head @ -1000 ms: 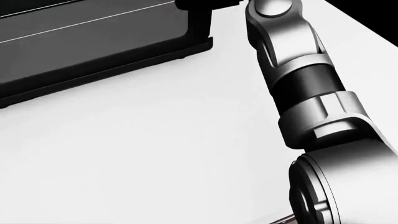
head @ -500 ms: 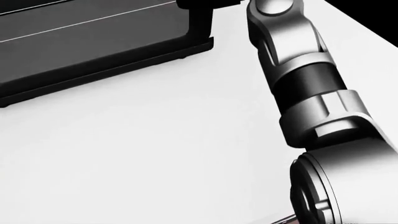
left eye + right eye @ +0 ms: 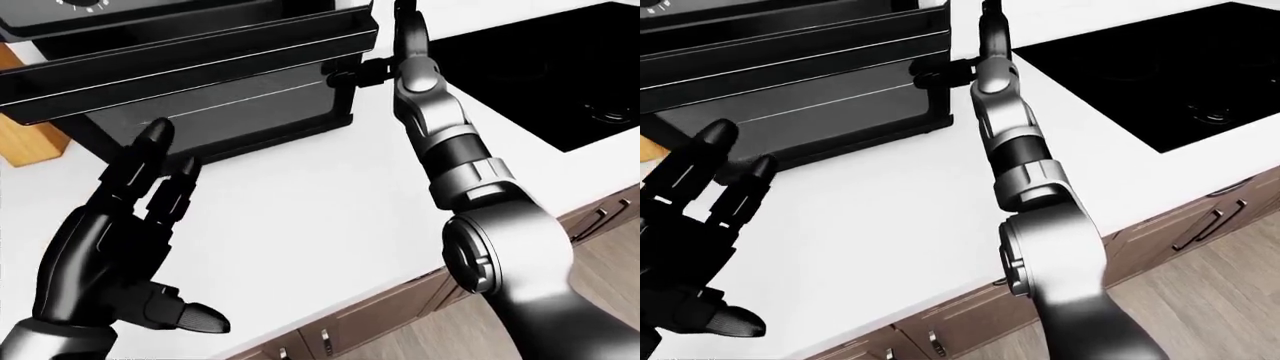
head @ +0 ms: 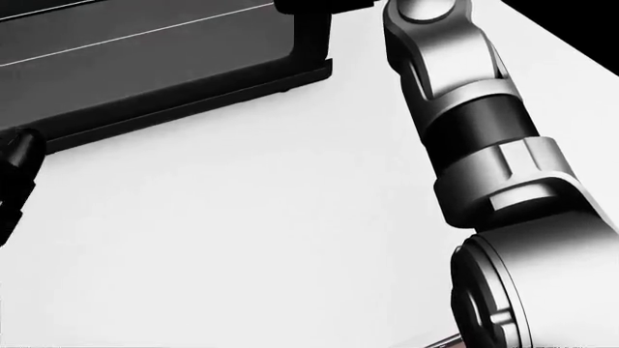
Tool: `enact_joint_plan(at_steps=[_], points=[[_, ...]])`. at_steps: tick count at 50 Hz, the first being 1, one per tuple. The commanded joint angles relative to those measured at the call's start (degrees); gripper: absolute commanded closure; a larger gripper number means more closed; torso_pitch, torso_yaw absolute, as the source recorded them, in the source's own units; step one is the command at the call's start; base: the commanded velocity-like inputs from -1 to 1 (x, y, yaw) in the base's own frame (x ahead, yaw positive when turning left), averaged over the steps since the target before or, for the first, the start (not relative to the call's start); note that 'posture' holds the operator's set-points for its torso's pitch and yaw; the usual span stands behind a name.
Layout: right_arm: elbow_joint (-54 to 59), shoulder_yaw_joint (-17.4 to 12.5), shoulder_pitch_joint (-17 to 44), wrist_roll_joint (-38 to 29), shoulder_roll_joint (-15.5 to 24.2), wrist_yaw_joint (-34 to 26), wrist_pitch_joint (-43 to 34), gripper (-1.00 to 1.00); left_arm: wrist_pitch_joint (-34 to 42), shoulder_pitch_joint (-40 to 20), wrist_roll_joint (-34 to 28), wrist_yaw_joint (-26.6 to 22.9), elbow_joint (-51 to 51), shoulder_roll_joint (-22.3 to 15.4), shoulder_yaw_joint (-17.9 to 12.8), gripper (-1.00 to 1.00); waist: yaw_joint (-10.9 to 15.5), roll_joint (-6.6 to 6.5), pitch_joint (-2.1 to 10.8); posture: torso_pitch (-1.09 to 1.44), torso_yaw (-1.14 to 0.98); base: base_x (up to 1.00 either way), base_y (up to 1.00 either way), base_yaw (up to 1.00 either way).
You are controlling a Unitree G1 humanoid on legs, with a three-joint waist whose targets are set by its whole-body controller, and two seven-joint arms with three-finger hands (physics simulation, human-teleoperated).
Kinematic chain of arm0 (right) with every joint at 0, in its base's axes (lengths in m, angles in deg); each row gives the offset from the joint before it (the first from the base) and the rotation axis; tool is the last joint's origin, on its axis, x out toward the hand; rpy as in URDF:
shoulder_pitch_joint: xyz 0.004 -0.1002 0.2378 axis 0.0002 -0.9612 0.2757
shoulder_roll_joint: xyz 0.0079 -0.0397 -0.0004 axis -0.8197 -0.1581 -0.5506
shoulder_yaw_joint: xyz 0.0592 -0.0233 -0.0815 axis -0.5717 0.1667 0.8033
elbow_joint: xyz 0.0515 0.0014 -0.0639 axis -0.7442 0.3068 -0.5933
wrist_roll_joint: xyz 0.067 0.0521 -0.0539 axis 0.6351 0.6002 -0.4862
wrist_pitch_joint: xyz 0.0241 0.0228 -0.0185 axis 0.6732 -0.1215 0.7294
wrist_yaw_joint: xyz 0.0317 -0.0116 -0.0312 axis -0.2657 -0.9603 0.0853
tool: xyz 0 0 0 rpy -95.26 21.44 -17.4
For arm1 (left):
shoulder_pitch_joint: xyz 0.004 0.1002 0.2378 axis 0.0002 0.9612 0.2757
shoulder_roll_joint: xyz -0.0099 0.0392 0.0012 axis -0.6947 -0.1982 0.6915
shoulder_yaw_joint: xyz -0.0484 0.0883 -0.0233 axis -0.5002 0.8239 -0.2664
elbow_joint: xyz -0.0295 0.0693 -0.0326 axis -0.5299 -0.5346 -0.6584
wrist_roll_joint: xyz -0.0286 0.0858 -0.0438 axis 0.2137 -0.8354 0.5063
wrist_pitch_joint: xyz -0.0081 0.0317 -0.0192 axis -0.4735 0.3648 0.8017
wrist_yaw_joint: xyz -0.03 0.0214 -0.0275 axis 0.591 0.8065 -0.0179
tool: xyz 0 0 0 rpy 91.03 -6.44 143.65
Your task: Close the toaster oven door.
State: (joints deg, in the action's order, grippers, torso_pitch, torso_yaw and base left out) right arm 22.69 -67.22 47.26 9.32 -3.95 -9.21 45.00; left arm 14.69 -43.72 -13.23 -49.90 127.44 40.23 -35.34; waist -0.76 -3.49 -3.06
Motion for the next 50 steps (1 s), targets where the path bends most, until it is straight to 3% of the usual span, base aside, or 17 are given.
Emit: enact_joint_plan(at_steps=[1,14,20,22,29,43,50], points=[[-3.27,-0.11,3.22,0.34,0.22,0.46,2.4,-1.0,-0.58,-1.23,-1.71,-0.99,1.01,-0.19,0.03,-1.0,0.2,0.09,1.58,0.0,0.0,0.0,0.0,0.0],[-3.27,-0.16,2.95,0.6,0.21,0.45,2.57,-1.0,3.04,-5.9,-17.86,-11.96,-2.38,4.83,8.83,-1.0,0.52,0.73,1.8,0.0,0.0,0.0,0.0,0.0],[-3.41,-0.21,3.0,0.74,0.33,0.46,2.44,-1.0,6.06,-10.16,-18.56,-13.21,-4.24,4.82,8.86,-1.0,0.59,1.15,1.95,0.0,0.0,0.0,0.0,0.0],[-3.42,-0.2,2.92,0.81,0.27,0.46,2.47,-1.0,8.83,-13.78,-16.71,-12.25,-5.79,4.19,7.33,-1.0,0.62,1.24,1.96,0.0,0.0,0.0,0.0,0.0],[-3.14,-0.26,3.07,0.96,0.28,0.61,2.63,-1.0,10.0,-17.96,-14.41,-10.26,-9.29,1.76,7.29,-1.0,0.71,1.27,2.01,0.0,0.0,0.0,0.0,0.0],[-3.89,-0.18,2.88,1.26,0.29,0.61,2.09,-1.0,4.78,-20.05,-19.71,-12.31,-16.8,-0.39,12.74,-1.0,0.77,1.26,2.12,0.0,0.0,0.0,0.0,0.0],[-3.86,-0.21,2.78,1.28,0.29,0.66,2.14,-1.0,3.79,-22.54,-22.2,-13.28,-19.98,-0.39,13.63,-1.0,0.83,1.26,2.1,0.0,0.0,0.0,0.0,0.0]])
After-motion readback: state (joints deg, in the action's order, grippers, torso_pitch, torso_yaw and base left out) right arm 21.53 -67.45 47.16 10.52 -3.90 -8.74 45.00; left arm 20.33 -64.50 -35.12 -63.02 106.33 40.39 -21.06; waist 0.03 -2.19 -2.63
